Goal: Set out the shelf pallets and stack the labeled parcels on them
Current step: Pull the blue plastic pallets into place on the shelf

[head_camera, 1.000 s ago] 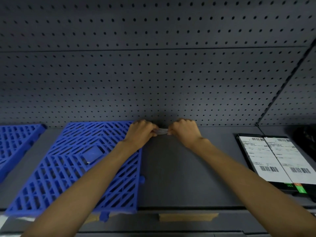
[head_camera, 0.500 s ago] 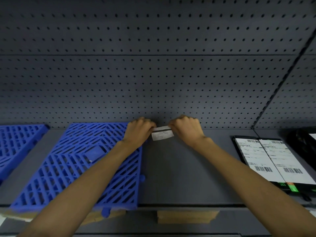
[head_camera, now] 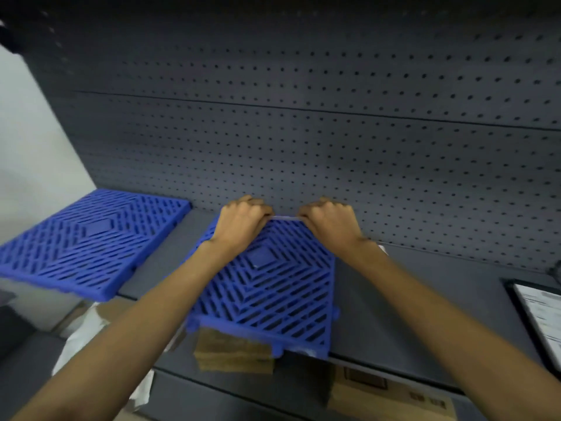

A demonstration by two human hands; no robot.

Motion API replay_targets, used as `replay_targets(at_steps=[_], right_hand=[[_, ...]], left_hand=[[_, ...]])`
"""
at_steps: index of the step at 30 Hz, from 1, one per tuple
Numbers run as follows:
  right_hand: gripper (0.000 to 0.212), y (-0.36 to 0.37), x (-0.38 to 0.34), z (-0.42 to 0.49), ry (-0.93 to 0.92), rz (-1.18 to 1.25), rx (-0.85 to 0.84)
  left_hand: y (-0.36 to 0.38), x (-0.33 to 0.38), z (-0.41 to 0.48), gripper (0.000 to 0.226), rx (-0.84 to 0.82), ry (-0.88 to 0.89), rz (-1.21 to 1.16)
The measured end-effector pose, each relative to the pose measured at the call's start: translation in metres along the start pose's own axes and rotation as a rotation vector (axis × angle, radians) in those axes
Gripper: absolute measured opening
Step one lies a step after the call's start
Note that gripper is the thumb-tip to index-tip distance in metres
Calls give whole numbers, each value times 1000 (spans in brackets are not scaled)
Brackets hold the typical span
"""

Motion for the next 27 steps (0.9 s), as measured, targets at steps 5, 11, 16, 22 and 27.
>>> replay_targets(at_steps=[5, 11, 16, 22, 27], right_hand=[[13, -4, -83, 34, -97, 21, 27], [14, -11, -199, 72, -153, 82, 12], [15, -21, -300, 93, -208, 65, 29], [19, -10, -396, 99, -204, 85, 83], [35, -5, -451, 94, -185, 22, 26]], left_hand=[[-35, -72, -45, 10, 27, -46, 53], [-80, -165, -110, 22, 23, -108, 111], [-114, -245, -166, 7, 21, -117, 132], [-132, -320, -225, 9, 22, -117, 131], [-137, -353, -266, 11, -105, -104, 184]])
Point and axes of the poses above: each hand's wrist, its own z-axis towards the middle knuckle, its own y-axis out of the palm, x = y × z, the point moved 3 cm from there along z, towards the middle knuckle, and after that the axes turned 4 degrees about x, right-handed, at the moved point
